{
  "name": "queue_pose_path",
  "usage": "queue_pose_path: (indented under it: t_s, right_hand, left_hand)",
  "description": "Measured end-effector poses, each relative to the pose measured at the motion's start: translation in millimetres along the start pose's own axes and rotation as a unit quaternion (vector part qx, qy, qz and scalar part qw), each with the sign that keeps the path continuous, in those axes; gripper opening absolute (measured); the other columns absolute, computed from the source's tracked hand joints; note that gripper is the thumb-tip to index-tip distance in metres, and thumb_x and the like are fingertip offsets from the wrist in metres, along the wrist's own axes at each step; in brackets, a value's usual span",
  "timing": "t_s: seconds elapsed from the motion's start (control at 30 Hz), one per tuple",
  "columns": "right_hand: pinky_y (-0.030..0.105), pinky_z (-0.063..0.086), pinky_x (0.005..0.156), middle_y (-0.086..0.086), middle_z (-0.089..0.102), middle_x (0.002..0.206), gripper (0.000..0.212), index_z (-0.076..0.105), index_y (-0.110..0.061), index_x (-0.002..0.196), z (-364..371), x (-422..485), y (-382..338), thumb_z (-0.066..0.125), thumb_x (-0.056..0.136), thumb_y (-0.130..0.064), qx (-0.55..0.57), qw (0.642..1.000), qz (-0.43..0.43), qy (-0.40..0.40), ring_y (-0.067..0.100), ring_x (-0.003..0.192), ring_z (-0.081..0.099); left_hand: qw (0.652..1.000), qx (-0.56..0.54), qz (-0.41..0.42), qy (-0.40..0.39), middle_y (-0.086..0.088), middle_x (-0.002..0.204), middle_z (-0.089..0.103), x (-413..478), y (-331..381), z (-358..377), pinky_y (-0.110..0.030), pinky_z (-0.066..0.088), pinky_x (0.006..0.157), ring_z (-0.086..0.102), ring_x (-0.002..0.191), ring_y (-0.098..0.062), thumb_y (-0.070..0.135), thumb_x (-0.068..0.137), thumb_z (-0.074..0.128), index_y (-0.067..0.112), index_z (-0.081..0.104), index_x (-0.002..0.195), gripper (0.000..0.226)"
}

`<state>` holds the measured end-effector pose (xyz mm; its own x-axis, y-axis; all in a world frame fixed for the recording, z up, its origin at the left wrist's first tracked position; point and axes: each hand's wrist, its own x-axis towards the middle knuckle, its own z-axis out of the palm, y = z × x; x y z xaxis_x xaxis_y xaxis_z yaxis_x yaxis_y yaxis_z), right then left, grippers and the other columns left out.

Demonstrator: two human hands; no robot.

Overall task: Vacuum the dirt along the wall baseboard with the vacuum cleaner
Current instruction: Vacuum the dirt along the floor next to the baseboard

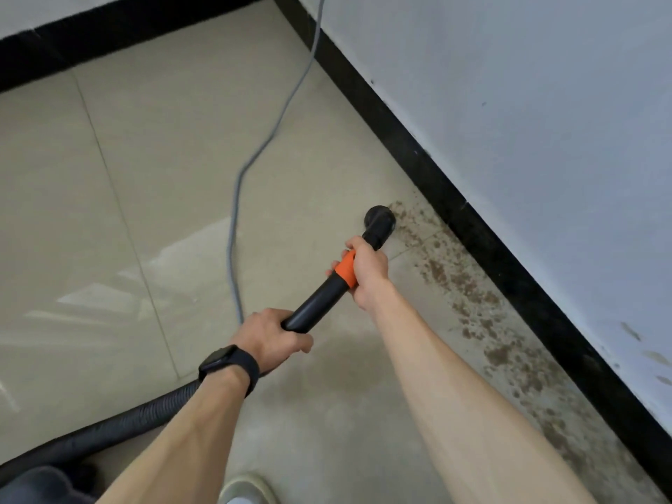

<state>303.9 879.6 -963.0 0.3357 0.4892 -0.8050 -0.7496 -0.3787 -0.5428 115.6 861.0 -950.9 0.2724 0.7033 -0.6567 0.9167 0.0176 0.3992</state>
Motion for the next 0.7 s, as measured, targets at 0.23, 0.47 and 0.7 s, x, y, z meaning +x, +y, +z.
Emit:
queue_pose_path:
  t_s: [0.23,0.47,0.7]
  right_hand:
    - [0.036,0.057,0.052,0.005,0.056,0.066,0.020,0.050,-0.010,0.105,-20,8,8,0.065,0.093,-0.010,-0.005,1.000,-0.010,0.002,0.022,0.044,0.059]
    - [0.036,0.057,0.053,0.005,0.057,0.067,0.015,0.051,-0.010,0.100,-11,11,7,0.065,0.094,-0.011,-0.015,1.000,-0.020,0.010,0.021,0.044,0.060]
    - [0.034,0.057,0.050,0.006,0.057,0.070,0.017,0.053,-0.006,0.105,-14,20,-14,0.066,0.093,-0.010,-0.001,0.999,-0.029,0.018,0.019,0.042,0.059]
  left_hand:
    - [0.998,0.057,0.014,0.014,0.007,0.065,0.062,8,2,11,-0.024,0.040,0.050,0.060,0.061,-0.012,0.055,0.052,0.059,0.033,0.059,0.070,0.029]
    - [0.998,0.043,0.029,0.045,0.008,0.062,0.061,9,-3,9,-0.021,0.038,0.048,0.059,0.056,-0.010,0.054,0.059,0.062,0.031,0.059,0.071,0.026]
    - [0.991,0.066,0.088,0.075,0.008,0.073,0.059,13,9,9,-0.027,0.049,0.055,0.058,0.064,-0.013,0.041,0.075,0.063,0.030,0.054,0.087,0.018]
